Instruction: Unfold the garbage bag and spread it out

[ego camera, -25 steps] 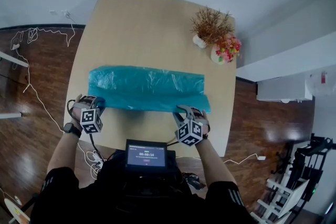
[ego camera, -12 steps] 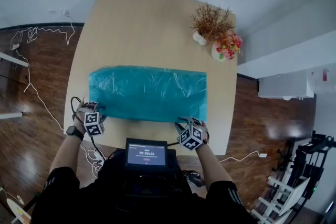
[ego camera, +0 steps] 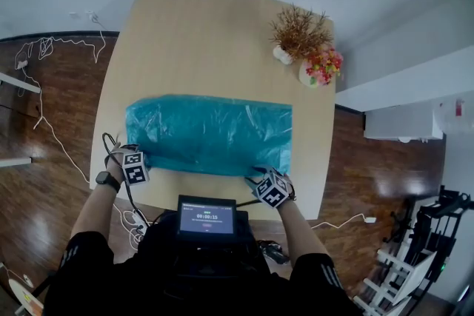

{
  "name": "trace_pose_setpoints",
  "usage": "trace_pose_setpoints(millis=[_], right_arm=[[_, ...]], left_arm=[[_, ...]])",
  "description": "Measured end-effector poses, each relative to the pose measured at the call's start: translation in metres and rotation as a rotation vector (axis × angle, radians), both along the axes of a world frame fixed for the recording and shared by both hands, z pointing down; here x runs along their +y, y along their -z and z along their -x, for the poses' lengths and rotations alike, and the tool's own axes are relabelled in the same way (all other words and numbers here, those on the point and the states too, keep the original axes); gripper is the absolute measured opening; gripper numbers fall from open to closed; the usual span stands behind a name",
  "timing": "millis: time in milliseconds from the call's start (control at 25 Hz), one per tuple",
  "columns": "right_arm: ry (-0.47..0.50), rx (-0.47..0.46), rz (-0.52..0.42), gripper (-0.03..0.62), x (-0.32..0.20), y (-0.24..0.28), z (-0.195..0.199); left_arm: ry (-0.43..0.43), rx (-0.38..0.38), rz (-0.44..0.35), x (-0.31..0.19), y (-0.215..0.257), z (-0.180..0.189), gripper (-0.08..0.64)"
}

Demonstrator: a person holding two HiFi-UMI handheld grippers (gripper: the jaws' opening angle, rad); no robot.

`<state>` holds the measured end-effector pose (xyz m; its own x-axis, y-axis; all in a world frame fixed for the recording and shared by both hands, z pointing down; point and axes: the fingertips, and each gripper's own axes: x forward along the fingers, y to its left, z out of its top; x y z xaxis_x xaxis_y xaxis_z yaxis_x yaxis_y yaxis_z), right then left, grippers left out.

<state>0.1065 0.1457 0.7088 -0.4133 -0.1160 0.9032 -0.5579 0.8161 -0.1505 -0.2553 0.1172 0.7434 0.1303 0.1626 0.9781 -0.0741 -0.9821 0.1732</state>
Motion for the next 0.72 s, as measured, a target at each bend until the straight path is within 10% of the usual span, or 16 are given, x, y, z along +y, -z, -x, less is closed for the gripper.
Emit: trace_pose_setpoints(millis=[440, 720], right_arm=[[-0.061, -0.133, -0.212, 0.227, -0.064, 0.087, 0.023], [-0.077, -0.073, -0.123, 0.227, -0.104, 0.039, 0.019]], left_arm=[[0.032, 0.006, 0.016, -0.004, -0.001, 0.0, 0.235], [0.067, 0.024, 0.014, -0.012, 0.002, 0.003, 0.256]])
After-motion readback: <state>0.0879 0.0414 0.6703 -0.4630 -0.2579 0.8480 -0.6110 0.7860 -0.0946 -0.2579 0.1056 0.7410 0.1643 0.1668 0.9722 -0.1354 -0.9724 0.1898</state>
